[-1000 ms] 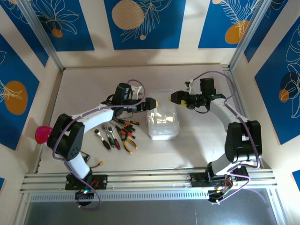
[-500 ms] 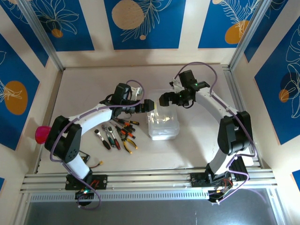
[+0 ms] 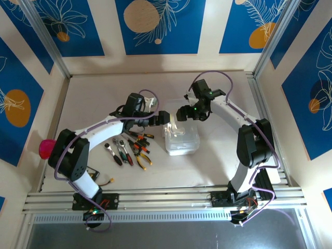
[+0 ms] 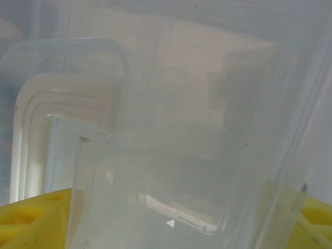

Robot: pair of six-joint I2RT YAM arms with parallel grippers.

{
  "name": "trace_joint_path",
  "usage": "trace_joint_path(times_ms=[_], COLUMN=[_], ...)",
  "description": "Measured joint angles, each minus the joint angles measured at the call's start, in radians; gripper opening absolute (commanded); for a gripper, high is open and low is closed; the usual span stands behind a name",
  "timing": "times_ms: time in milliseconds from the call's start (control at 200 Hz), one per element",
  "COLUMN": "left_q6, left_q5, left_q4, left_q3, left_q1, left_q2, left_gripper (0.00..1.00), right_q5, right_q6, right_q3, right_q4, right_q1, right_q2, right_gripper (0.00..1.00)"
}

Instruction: Pack the tool kit

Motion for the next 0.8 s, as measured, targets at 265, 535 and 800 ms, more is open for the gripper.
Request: trace_joint_path(times_ms=[265,535,800], left_q6=[0.000,-0.001,-0.012], left_q5=[0.000,0.001,0.028], left_q4=[-0.003,0.006,0.042], left_q3=[-0.006,-0.006,-0.006], left_q1=[0.007,0.007,0.006], left_q2=[-0.021,-0.021,-0.021], left_gripper=[1.00,1.00,1.00], right_q5=[-0.080,-0.257,-0.375], right_q6=[0.001,0.005,0.028], right_q3=[-0.097,-0.231,-0.309], right_q4=[0.093,0.195,0.281], right_q1=[-0.052,-0.153,-0.209], right_q2=[-0.064,-0.150,-0.187], right_gripper=[0.65,0.64,0.63])
